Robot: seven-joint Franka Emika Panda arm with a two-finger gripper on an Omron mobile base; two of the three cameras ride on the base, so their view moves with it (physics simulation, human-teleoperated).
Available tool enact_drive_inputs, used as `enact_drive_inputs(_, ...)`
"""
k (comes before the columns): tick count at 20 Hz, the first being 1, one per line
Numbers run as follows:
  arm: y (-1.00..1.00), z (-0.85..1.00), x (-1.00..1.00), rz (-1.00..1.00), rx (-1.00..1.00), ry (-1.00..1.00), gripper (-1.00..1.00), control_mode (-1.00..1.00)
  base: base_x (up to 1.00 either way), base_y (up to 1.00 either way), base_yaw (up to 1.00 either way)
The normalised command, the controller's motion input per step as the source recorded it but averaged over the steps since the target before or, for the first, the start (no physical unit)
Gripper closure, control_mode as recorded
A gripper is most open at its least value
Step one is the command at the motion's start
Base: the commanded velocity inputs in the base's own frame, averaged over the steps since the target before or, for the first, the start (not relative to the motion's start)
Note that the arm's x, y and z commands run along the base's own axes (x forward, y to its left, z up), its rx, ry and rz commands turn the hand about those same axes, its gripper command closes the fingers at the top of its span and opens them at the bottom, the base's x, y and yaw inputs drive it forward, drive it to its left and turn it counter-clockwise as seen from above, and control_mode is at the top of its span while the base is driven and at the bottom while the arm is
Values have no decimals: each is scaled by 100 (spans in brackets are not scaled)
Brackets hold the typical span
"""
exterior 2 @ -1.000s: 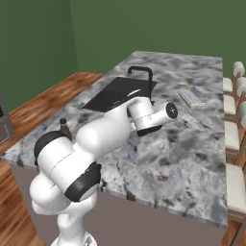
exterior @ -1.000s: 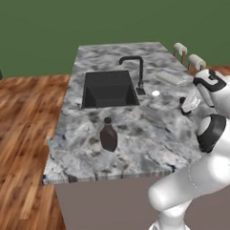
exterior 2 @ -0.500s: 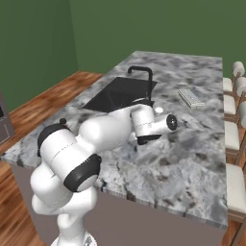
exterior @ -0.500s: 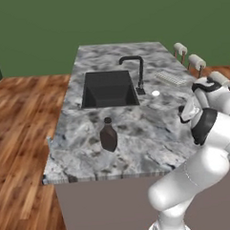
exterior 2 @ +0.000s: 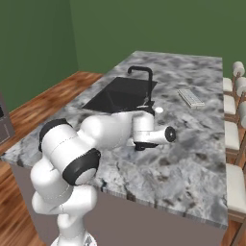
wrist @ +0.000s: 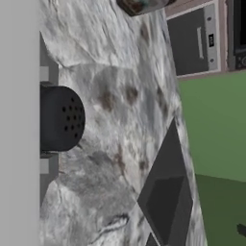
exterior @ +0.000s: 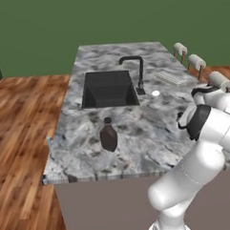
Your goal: Move the syrup bottle and shaker from the cabinet to the dining counter.
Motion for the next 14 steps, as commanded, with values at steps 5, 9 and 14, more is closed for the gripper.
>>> enact_drive_inputs(5,22,-23,-14,-1,8,0,100,-100,0,0,0)
enact_drive_inputs(9,28,-26,-20,0,6,-4,100,-100,0,0,0)
enact_drive_inputs(14,30,-27,-3,0,2,-9,100,-100,0,0,0)
